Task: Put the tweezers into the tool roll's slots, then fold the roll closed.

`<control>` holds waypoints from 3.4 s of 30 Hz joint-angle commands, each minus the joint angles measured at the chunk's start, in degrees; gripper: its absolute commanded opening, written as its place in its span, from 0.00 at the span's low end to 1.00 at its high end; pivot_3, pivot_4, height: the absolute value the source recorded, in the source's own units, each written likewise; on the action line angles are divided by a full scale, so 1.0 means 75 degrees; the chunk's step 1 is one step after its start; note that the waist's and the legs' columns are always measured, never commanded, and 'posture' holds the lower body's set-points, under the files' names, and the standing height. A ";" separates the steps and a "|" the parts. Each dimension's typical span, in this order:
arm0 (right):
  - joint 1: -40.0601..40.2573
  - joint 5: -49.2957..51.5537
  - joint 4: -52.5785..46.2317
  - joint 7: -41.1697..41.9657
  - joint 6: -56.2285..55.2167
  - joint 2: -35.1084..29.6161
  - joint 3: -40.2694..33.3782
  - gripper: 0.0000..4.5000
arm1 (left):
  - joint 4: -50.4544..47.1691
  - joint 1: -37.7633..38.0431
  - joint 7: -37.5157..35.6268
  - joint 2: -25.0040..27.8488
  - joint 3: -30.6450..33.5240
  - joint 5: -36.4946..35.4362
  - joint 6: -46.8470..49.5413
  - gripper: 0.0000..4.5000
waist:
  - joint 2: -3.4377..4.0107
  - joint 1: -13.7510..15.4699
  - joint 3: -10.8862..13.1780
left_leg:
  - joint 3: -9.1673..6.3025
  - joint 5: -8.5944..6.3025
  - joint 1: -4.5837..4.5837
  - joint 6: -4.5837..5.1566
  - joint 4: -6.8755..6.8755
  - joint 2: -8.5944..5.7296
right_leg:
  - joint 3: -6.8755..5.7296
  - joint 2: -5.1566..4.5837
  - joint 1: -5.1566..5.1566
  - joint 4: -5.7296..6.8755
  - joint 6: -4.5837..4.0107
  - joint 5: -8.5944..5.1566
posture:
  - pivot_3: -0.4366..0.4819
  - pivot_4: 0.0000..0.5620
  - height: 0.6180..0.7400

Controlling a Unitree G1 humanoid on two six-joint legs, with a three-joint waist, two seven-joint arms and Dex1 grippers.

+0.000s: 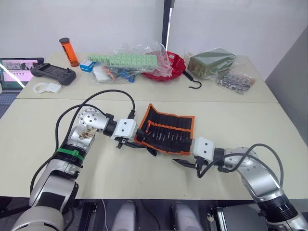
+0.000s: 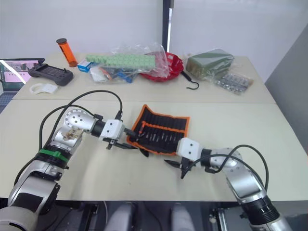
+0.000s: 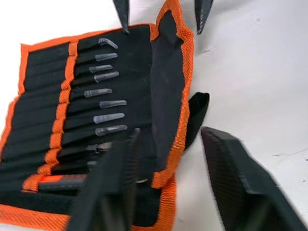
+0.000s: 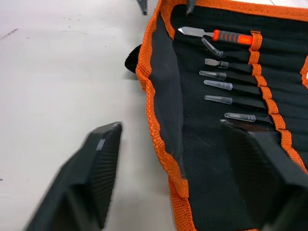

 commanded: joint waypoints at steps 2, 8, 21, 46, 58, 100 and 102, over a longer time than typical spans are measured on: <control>-0.0174 0.0091 -0.0063 -0.0053 0.0053 0.0090 -0.0106 0.40 | 0.0374 -0.0256 -0.0045 -0.0035 -0.0146 0.0381 -0.0730 0.08 | 0.0000 -0.0004 0.0000 | 0.0000 0.0000 0.0000 0.0000 0.0000 0.0000 | 0.0001 0.0000 0.0000 0.0001 0.0000 0.0000 | 0.48 0.27 1.00; -0.0320 0.0024 0.0107 0.0017 -0.0075 0.0161 0.0011 0.01 | 0.0612 -0.0298 0.0076 -0.0071 -0.0155 0.0558 -0.0895 0.00 | 0.0000 -0.0004 0.0000 | -0.0002 0.0000 0.0000 0.0000 0.0001 -0.0001 | 0.0000 0.0000 0.0000 0.0004 0.0001 0.0000 | 0.48 0.27 1.00; -0.1426 -0.0497 0.1767 0.0221 -0.1303 0.0754 0.0580 0.01 | -0.1649 0.0980 -0.0617 0.1394 0.0429 -0.0536 0.1688 0.00 | 0.0004 -0.0240 0.0002 | -0.0009 -0.0009 0.0016 0.0014 -0.0004 0.0004 | 0.0000 0.0007 -0.0010 0.0054 0.0000 -0.0001 | 0.48 0.27 1.00; -0.1363 0.0181 0.1205 0.1278 -0.0784 -0.0067 0.0487 0.01 | -0.3135 0.1843 0.0570 0.1624 0.0831 -0.0950 0.3921 0.00 | 0.0010 -0.0139 0.0006 | -0.0008 -0.0009 0.0014 0.0014 0.0006 0.0002 | 0.0000 0.0005 -0.0008 0.0050 0.0000 -0.0001 | 0.48 0.27 1.00; -0.2597 -0.0236 0.2714 0.1337 -0.0844 0.0489 0.0842 0.01 | -0.2280 0.1308 0.1133 0.1371 0.0450 -0.0186 0.3873 0.00 | 0.0010 -0.0139 0.0007 | -0.0008 -0.0009 0.0012 0.0015 0.0009 0.0000 | 0.0001 0.0004 -0.0008 0.0051 0.0000 -0.0001 | 0.48 0.27 1.00; -0.1904 0.0847 0.1422 -0.0530 0.1449 0.2113 0.0193 0.00 | -0.4714 0.2695 0.3178 0.0404 0.1962 -0.2033 0.6557 0.22 | 0.0010 -0.0133 0.0007 | -0.0015 -0.0009 0.0009 0.0014 0.0008 -0.0002 | 0.0001 0.0000 -0.0008 0.0056 -0.0001 0.0000 | 0.48 0.27 1.00; -0.2018 0.0618 0.1682 -0.0704 0.1370 0.2314 0.0358 0.00 | -0.4515 0.2690 0.3416 0.0281 0.1712 -0.1723 0.6391 0.07 | 0.0010 -0.0140 0.0007 | -0.0014 -0.0009 0.0011 0.0015 0.0008 -0.0001 | 0.0001 0.0002 -0.0009 0.0056 -0.0001 0.0000 | 0.48 0.27 1.00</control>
